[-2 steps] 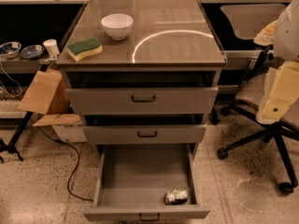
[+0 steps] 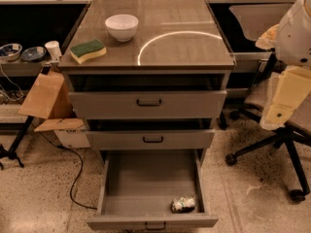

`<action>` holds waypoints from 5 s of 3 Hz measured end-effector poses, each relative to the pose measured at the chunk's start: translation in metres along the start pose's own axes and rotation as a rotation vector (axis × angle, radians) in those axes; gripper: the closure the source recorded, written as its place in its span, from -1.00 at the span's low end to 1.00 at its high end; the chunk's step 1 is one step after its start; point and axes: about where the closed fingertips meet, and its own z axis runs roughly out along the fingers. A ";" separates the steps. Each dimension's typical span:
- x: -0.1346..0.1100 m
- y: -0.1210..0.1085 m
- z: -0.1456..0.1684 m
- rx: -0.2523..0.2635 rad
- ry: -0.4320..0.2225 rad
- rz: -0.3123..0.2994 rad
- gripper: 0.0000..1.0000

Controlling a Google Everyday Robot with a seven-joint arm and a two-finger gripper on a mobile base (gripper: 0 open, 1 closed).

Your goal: Pick 7up can from bottom drawer and place on counter

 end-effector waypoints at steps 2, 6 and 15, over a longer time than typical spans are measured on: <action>-0.017 0.027 0.114 -0.231 -0.080 -0.141 -1.00; 0.032 0.119 0.328 -0.369 -0.137 -0.075 -1.00; 0.061 0.127 0.674 -0.344 -0.440 0.045 -1.00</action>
Offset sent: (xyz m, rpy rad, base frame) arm 0.0072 0.0573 -0.1928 0.1424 0.3393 0.3240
